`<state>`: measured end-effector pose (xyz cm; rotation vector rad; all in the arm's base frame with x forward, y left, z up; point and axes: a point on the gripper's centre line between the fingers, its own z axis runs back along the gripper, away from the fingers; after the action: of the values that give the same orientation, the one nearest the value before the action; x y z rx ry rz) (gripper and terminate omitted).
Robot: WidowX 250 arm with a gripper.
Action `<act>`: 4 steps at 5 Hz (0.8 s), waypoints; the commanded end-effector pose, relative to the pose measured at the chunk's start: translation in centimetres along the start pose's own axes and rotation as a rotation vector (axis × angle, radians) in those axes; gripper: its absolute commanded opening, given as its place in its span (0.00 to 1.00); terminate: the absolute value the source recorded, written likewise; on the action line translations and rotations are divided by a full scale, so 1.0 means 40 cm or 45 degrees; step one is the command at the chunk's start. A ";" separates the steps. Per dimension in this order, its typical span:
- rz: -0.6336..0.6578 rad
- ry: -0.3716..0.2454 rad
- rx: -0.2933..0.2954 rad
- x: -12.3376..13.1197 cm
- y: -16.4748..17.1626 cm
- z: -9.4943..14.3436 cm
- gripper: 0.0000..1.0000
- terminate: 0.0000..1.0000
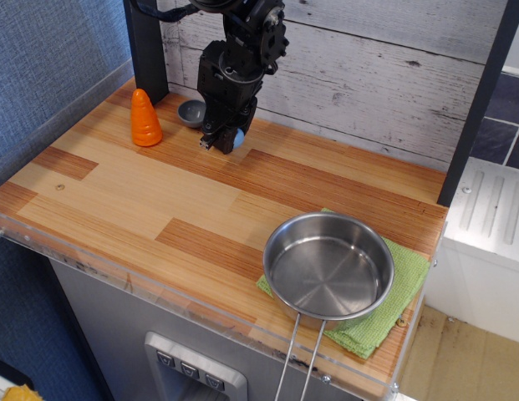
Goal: Take the spoon and place it above the silver vessel.
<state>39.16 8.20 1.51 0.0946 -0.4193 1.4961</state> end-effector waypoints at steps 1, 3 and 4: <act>-0.050 -0.084 -0.108 0.013 -0.057 0.123 0.00 0.00; -0.086 -0.098 -0.205 -0.074 -0.107 0.228 0.00 0.00; -0.119 -0.072 -0.236 -0.151 -0.105 0.271 0.00 0.00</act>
<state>41.02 -1.86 6.74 0.0752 -0.5215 1.3461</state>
